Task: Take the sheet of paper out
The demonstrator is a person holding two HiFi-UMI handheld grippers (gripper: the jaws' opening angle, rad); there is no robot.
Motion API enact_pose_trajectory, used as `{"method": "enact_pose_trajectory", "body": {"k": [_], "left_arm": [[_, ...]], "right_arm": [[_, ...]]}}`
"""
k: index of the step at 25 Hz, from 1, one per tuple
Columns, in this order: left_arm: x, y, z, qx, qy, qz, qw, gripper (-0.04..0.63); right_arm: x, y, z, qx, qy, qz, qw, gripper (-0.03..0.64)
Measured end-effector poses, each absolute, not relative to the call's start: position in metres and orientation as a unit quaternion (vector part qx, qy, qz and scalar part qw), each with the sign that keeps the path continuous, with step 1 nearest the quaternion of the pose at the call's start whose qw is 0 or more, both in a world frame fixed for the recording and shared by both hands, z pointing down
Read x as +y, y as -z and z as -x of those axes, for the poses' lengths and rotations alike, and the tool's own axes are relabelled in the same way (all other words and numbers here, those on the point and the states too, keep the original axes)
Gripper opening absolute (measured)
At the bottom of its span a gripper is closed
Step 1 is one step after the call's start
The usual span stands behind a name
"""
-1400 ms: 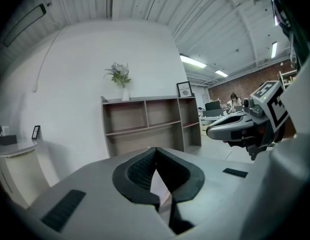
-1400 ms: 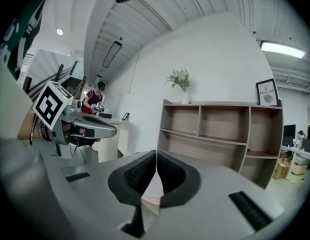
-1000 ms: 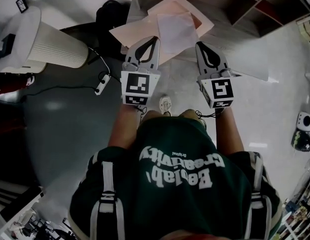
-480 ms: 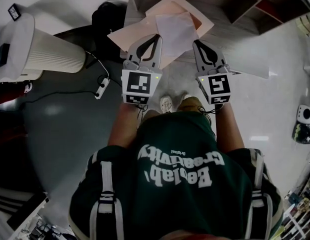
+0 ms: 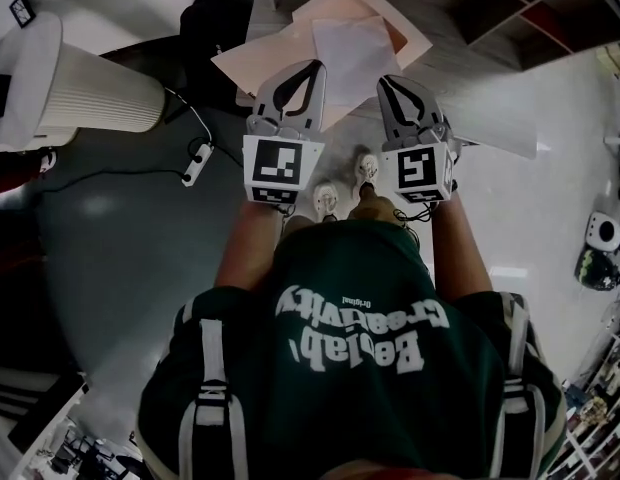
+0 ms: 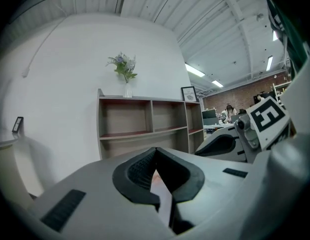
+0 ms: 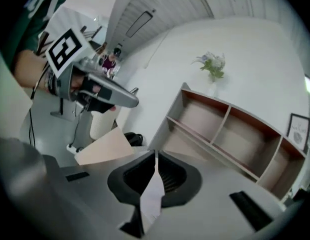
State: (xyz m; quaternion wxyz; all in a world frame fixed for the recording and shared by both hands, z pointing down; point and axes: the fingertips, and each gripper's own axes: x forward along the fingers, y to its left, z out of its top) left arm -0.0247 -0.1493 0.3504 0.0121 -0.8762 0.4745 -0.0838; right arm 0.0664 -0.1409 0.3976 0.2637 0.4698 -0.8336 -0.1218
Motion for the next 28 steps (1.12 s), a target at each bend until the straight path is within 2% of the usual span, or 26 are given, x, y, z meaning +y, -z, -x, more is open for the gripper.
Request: {"method": "enact_pose_trajectory", "body": {"k": [4,5,6,12,28], "left_arm": [[-0.146,-0.35,0.023,0.475,0.083,0.876,0.004,0.017],[-0.144,-0.35,0.023,0.475,0.084,0.876,0.001,0.017],[-0.143,-0.35,0.022,0.475,0.085,0.876,-0.002,0.017],[-0.137,-0.349,0.018,0.479,0.08,0.874,-0.016,0.017],[-0.122,-0.348,0.02,0.502,0.08,0.859,-0.055,0.017]], "right_arm": [[-0.135,-0.424,-0.057,-0.824,0.17,-0.419,0.342,0.042],[-0.132,-0.431,-0.053,-0.825,0.176,-0.401,0.357,0.088],[-0.13,-0.439,-0.05,-0.824,0.184,-0.385,0.372,0.181],[-0.122,-0.473,-0.05,-0.799,0.237,-0.33,0.443,0.19],[-0.115,-0.533,-0.071,-0.753,0.286,-0.233,0.546,0.206]]}}
